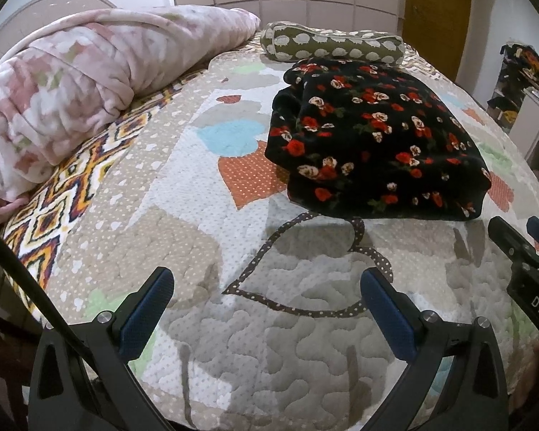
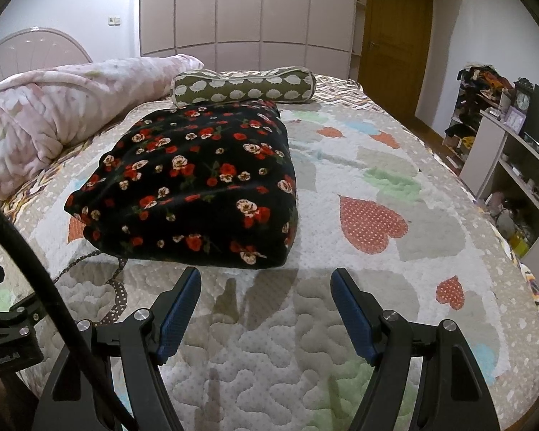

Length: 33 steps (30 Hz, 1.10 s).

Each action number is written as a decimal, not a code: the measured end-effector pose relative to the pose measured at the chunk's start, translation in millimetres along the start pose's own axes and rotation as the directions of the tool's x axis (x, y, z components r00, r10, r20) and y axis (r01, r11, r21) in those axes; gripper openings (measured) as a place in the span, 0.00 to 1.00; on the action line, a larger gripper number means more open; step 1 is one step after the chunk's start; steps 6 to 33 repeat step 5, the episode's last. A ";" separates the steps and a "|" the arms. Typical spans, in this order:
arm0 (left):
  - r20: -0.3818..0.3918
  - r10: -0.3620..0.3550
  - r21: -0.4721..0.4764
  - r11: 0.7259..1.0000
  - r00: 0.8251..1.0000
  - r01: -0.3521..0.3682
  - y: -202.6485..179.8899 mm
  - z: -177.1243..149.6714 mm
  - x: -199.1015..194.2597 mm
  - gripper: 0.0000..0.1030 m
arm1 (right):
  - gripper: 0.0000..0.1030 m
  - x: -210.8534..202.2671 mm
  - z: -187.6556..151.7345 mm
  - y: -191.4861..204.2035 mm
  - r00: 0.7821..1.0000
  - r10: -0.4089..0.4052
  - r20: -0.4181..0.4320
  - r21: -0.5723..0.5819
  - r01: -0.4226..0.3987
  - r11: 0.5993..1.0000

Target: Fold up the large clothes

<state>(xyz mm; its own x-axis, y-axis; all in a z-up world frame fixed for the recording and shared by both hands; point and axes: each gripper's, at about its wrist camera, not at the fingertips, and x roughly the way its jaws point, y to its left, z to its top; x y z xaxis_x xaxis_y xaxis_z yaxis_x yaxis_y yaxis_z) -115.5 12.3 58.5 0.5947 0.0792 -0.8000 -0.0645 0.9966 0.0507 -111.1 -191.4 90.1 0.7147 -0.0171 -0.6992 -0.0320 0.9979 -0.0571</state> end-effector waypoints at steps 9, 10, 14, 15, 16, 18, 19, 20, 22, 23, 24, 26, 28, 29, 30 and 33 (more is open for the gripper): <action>0.006 -0.008 -0.009 1.000 1.000 0.008 3.1 6.7 2.2 1.00 | 0.76 4.6 3.4 -0.5 1.000 0.014 -0.006 0.002 -0.014 1.000; 0.006 -0.008 -0.009 1.000 1.000 0.008 3.1 6.7 2.2 1.00 | 0.76 4.6 3.4 -0.5 1.000 0.014 -0.006 0.002 -0.014 1.000; 0.006 -0.008 -0.009 1.000 1.000 0.008 3.1 6.7 2.2 1.00 | 0.76 4.6 3.4 -0.5 1.000 0.014 -0.006 0.002 -0.014 1.000; 0.006 -0.008 -0.009 1.000 1.000 0.008 3.1 6.7 2.2 1.00 | 0.76 4.6 3.4 -0.5 1.000 0.014 -0.006 0.002 -0.014 1.000; 0.006 -0.008 -0.009 1.000 1.000 0.008 3.1 6.7 2.2 1.00 | 0.76 4.6 3.4 -0.5 1.000 0.014 -0.006 0.002 -0.014 1.000; 0.006 -0.008 -0.009 1.000 1.000 0.008 3.1 6.7 2.2 1.00 | 0.76 4.6 3.4 -0.5 1.000 0.014 -0.006 0.002 -0.014 1.000; 0.006 -0.008 -0.009 1.000 1.000 0.008 3.1 6.7 2.2 1.00 | 0.76 4.6 3.4 -0.5 1.000 0.014 -0.006 0.002 -0.014 1.000; 0.006 -0.008 -0.009 1.000 1.000 0.008 3.1 6.7 2.2 1.00 | 0.76 4.6 3.4 -0.5 1.000 0.014 -0.006 0.002 -0.014 1.000; 0.006 -0.008 -0.009 1.000 1.000 0.008 3.1 6.7 2.2 1.00 | 0.76 4.6 3.4 -0.5 1.000 0.014 -0.006 0.002 -0.014 1.000; 0.006 -0.008 -0.009 1.000 1.000 0.008 3.1 6.7 2.2 1.00 | 0.76 4.6 3.4 -0.5 1.000 0.014 -0.006 0.002 -0.014 1.000; 0.006 -0.008 -0.009 1.000 1.000 0.008 3.1 6.7 2.2 1.00 | 0.76 4.6 3.4 -0.5 1.000 0.014 -0.006 0.002 -0.014 1.000; 0.006 -0.008 -0.009 1.000 1.000 0.008 3.1 6.7 2.2 1.00 | 0.76 4.6 3.4 -0.5 1.000 0.014 -0.006 0.002 -0.014 1.000; 0.006 -0.008 -0.009 1.000 1.000 0.008 3.1 6.7 2.2 1.00 | 0.76 4.6 3.4 -0.5 1.000 0.014 -0.006 0.002 -0.014 1.000; 0.006 -0.008 -0.009 1.000 1.000 0.008 3.1 6.7 2.2 1.00 | 0.76 4.6 3.4 -0.5 1.000 0.014 -0.006 0.002 -0.014 1.000; 0.006 -0.008 -0.009 1.000 1.000 0.008 3.1 6.7 2.2 1.00 | 0.76 4.6 3.4 -0.5 1.000 0.014 -0.006 0.002 -0.014 1.000; 0.006 -0.008 -0.009 1.000 1.000 0.008 3.1 6.7 2.2 1.00 | 0.76 4.6 3.4 -0.5 1.000 0.014 -0.006 0.002 -0.014 1.000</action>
